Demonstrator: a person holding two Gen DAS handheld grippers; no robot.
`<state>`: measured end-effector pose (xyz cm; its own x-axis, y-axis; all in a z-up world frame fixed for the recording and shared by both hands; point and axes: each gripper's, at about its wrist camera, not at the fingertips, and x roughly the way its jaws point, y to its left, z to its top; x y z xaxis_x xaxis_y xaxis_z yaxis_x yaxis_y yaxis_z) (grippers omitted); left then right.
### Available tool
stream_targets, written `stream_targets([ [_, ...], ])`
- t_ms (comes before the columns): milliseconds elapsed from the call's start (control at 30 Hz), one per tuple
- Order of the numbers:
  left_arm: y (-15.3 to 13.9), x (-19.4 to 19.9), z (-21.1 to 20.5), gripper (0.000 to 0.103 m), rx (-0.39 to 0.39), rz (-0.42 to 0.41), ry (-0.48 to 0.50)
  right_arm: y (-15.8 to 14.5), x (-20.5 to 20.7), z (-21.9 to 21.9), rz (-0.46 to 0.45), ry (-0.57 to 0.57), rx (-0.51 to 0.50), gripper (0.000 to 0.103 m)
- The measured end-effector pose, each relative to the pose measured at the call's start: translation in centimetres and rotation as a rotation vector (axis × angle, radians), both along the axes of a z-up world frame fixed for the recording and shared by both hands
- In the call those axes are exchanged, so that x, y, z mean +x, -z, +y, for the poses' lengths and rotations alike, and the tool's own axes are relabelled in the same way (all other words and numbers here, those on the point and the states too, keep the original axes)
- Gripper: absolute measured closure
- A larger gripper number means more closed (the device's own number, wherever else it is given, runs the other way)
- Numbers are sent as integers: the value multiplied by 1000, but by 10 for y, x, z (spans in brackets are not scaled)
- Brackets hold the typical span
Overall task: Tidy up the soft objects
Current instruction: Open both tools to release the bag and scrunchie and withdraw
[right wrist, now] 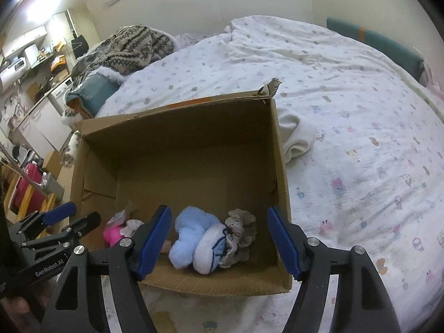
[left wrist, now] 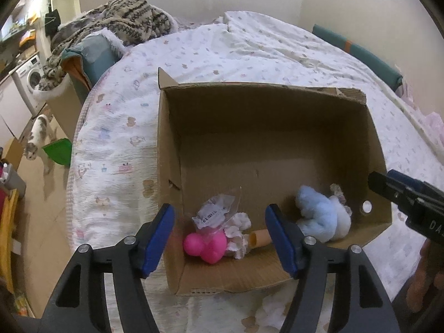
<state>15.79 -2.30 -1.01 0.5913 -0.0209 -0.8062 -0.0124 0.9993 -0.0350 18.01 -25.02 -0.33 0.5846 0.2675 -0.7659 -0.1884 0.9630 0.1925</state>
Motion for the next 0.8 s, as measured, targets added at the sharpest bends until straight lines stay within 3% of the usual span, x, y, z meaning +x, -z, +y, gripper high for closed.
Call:
stream_targets([
  [300,-11,-11,1,38,47,-26,-31,-4,-11,-4,11,1,34,28],
  [800,-18,-44,19,38,-50,30,-53,-4,-50,-5,66,-11,97,28],
])
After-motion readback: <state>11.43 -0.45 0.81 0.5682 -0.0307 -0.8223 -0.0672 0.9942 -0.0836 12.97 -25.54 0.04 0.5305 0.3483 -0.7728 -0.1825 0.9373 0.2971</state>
